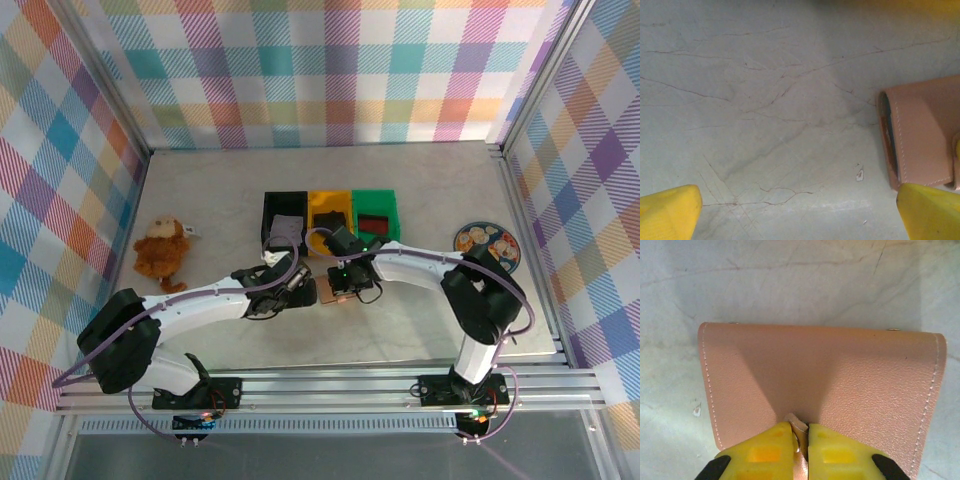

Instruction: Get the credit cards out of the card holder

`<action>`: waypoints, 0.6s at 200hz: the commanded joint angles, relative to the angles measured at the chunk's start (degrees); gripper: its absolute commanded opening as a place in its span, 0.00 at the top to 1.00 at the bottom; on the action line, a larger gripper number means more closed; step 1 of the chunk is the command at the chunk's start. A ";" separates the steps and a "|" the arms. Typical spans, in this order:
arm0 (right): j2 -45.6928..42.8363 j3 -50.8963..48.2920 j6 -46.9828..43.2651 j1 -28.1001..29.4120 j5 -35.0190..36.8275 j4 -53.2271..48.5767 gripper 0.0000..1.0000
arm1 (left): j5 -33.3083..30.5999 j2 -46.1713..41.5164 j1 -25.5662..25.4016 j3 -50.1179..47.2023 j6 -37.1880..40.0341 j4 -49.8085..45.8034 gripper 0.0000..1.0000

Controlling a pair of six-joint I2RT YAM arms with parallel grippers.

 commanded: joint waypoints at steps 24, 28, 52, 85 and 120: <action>-3.79 -5.72 -1.15 0.64 -6.40 1.23 0.89 | 0.23 2.34 -0.67 2.65 -3.26 -1.49 0.00; -4.13 -6.18 -1.20 0.72 -6.68 1.56 0.89 | 0.56 2.64 -0.65 2.66 -3.44 -1.44 0.00; -5.65 -7.80 -1.77 0.84 -7.61 2.88 0.89 | 1.54 4.20 -0.67 2.80 -4.17 -1.23 0.00; -6.29 -8.56 -2.84 0.96 -8.16 4.23 0.89 | 2.99 6.22 -0.71 2.75 -5.03 -0.75 0.00; -5.63 -8.21 -3.63 0.92 -8.84 4.98 0.89 | 3.47 7.67 -1.74 3.48 -5.21 -0.68 0.00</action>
